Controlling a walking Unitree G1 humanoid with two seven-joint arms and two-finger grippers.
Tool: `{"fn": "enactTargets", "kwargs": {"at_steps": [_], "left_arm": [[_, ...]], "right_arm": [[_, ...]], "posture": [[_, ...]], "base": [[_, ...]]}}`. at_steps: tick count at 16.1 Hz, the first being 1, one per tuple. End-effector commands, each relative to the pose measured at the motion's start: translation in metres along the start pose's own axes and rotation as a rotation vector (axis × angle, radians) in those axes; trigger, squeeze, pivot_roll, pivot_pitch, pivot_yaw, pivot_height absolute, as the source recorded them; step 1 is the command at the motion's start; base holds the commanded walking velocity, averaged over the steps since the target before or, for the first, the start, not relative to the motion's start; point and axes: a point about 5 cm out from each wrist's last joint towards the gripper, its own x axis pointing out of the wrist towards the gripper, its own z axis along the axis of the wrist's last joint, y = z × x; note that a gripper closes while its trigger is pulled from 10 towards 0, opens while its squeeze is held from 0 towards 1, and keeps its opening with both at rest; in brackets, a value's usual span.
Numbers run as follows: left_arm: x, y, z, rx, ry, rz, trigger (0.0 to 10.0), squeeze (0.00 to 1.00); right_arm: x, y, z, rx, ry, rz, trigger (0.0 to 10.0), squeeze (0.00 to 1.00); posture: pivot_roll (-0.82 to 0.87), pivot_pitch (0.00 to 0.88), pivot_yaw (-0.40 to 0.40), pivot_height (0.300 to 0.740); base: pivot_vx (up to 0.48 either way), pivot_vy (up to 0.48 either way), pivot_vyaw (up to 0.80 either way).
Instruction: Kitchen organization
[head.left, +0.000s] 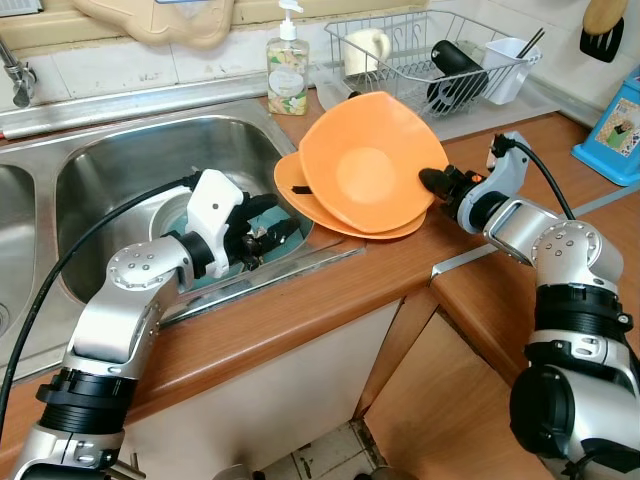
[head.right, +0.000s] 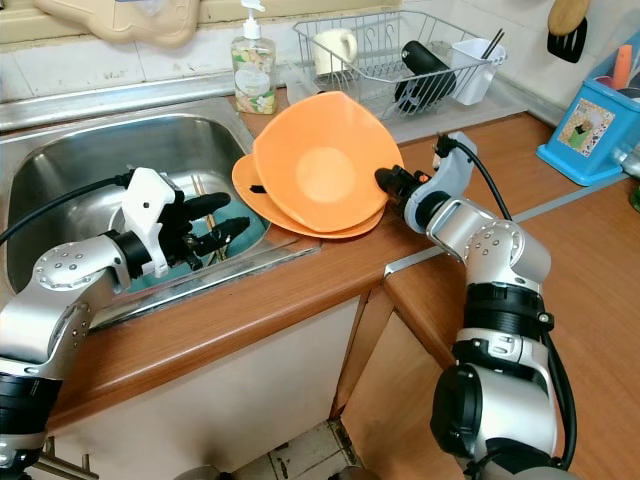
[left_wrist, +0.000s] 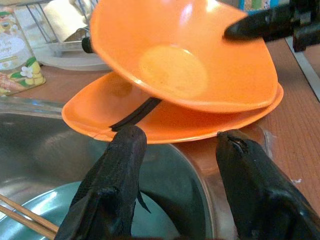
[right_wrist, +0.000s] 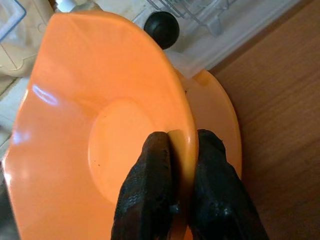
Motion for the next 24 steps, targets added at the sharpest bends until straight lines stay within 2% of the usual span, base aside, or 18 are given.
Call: {"fn": "enactTargets", "kwargs": {"at_steps": [1, 5, 8, 9, 12, 13, 14, 17, 19, 21, 22, 23, 24], "left_arm": [[0.004, -0.002, 0.005, 0.024, -0.006, -0.007, 10.0, 0.00], [0.004, 0.001, 0.005, 0.020, -0.016, 0.025, 10.0, 0.00], [0.005, 0.016, 0.018, -0.060, -0.104, 0.157, 10.0, 0.00], [0.007, 0.019, 0.025, -0.096, -0.159, 0.180, 10.0, 1.00], [0.012, 0.021, 0.031, -0.097, -0.196, 0.200, 10.0, 0.98], [0.014, 0.022, 0.032, -0.103, -0.207, 0.211, 10.0, 0.20], [0.016, 0.025, 0.034, -0.119, -0.223, 0.231, 10.0, 0.00], [0.020, 0.031, 0.032, -0.218, -0.243, 0.279, 10.0, 0.00], [0.022, 0.030, 0.027, -0.244, -0.225, 0.276, 10.0, 0.00], [0.027, 0.022, 0.023, -0.363, -0.262, 0.232, 10.0, 0.00], [0.027, 0.020, 0.023, -0.389, -0.274, 0.211, 9.2, 0.00], [0.028, 0.017, 0.024, -0.419, -0.294, 0.184, 1.9, 0.00], [0.028, 0.013, 0.025, -0.442, -0.324, 0.156, 0.0, 0.00]], "right_arm": [[-0.001, -0.006, -0.006, 0.004, 0.028, -0.039, 0.0, 0.00], [-0.002, -0.002, -0.002, 0.037, -0.008, -0.009, 0.0, 0.00], [-0.012, 0.026, 0.024, -0.035, -0.184, 0.176, 0.0, 0.00], [-0.020, 0.038, 0.031, -0.098, -0.230, 0.247, 0.0, 0.00], [-0.032, 0.053, 0.034, -0.195, -0.240, 0.348, 0.0, 0.00], [-0.036, 0.058, 0.032, -0.217, -0.237, 0.388, 0.0, 0.00], [-0.040, 0.061, 0.031, -0.233, -0.236, 0.415, 0.0, 0.00], [-0.051, 0.070, 0.027, -0.234, -0.240, 0.512, 0.0, 0.00], [-0.054, 0.073, 0.026, -0.214, -0.247, 0.541, 0.0, 0.00], [-0.056, 0.076, 0.023, -0.177, -0.250, 0.581, 0.0, 0.00], [-0.056, 0.077, 0.023, -0.173, -0.249, 0.582, 0.0, 0.00], [-0.055, 0.077, 0.022, -0.170, -0.246, 0.582, 0.0, 0.00], [-0.054, 0.077, 0.021, -0.170, -0.241, 0.576, 0.0, 0.00]], "posture": [[-0.20, 0.000, -0.009, 0.740], [-0.20, 0.000, -0.012, 0.740], [-0.19, 0.000, -0.013, 0.740], [-0.19, 0.000, -0.013, 0.740], [-0.20, 0.000, -0.007, 0.740], [-0.20, 0.000, -0.005, 0.740], [-0.20, 0.000, -0.003, 0.740], [-0.21, 0.000, 0.003, 0.740], [-0.22, 0.000, 0.007, 0.740], [-0.22, 0.000, 0.006, 0.740], [-0.22, 0.000, 0.006, 0.740], [-0.22, 0.000, 0.006, 0.740], [-0.22, 0.000, 0.004, 0.740]], "base": [[0.000, 0.000, 0.00], [0.000, 0.000, 0.00], [0.000, 0.000, 0.00], [0.000, 0.000, 0.00], [0.000, 0.000, 0.00], [0.000, 0.000, 0.00], [0.000, 0.000, 0.00], [0.000, 0.000, 0.00], [0.000, 0.000, 0.00], [0.000, 0.000, 0.00], [0.000, 0.000, 0.00], [0.000, 0.000, 0.00], [0.000, 0.000, 0.00]]}}
